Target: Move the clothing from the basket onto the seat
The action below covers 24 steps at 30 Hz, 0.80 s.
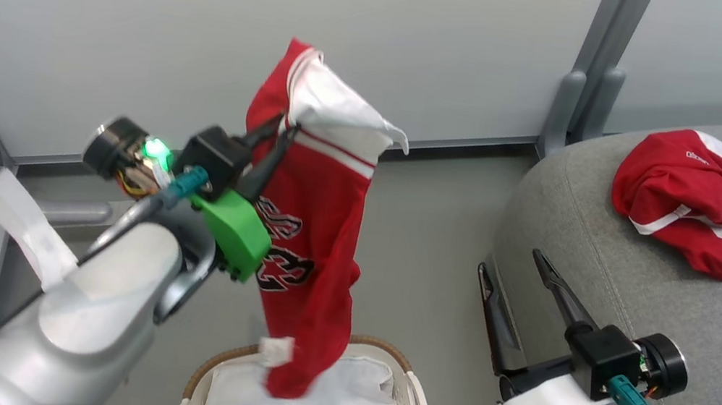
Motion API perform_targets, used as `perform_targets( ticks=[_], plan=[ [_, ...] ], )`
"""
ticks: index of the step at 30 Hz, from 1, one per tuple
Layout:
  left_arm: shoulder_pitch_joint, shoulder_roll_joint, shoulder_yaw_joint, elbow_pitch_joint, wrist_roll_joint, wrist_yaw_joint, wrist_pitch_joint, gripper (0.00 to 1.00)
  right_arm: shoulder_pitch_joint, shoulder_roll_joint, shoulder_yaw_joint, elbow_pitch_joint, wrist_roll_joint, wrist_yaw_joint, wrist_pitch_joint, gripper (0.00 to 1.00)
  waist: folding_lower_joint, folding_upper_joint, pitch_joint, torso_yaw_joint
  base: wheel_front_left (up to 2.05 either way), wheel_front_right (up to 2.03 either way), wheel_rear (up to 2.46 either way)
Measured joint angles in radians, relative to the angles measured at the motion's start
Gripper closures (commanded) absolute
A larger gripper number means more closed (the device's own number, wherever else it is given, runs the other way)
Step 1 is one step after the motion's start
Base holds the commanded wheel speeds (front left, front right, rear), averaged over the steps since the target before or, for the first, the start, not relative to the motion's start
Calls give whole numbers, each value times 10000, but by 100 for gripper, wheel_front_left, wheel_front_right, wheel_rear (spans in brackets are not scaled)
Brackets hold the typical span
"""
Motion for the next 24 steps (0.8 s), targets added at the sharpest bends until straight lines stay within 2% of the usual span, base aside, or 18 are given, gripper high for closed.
perform_targets(
  ticks=[5, 9, 24],
  plan=[
    [-801, 362, 75, -476, 69, -142, 374, 100, -155, -2, 257, 174, -73, 0, 0, 0, 0, 0, -205, 122, 0, 0, 0],
    [-1332, 431, 82, -583, 79, -203, 564, 100, -374, -2, 571, 360, -130, 0, 0, 0, 0, 0, -263, 190, 0, 0, 0],
    [-2288, 242, -278, -598, 29, -412, 702, 100, -1746, 0, 1377, 961, -479, 0, 0, 0, 0, 0, -430, 513, 0, 0, 0]
  ],
)
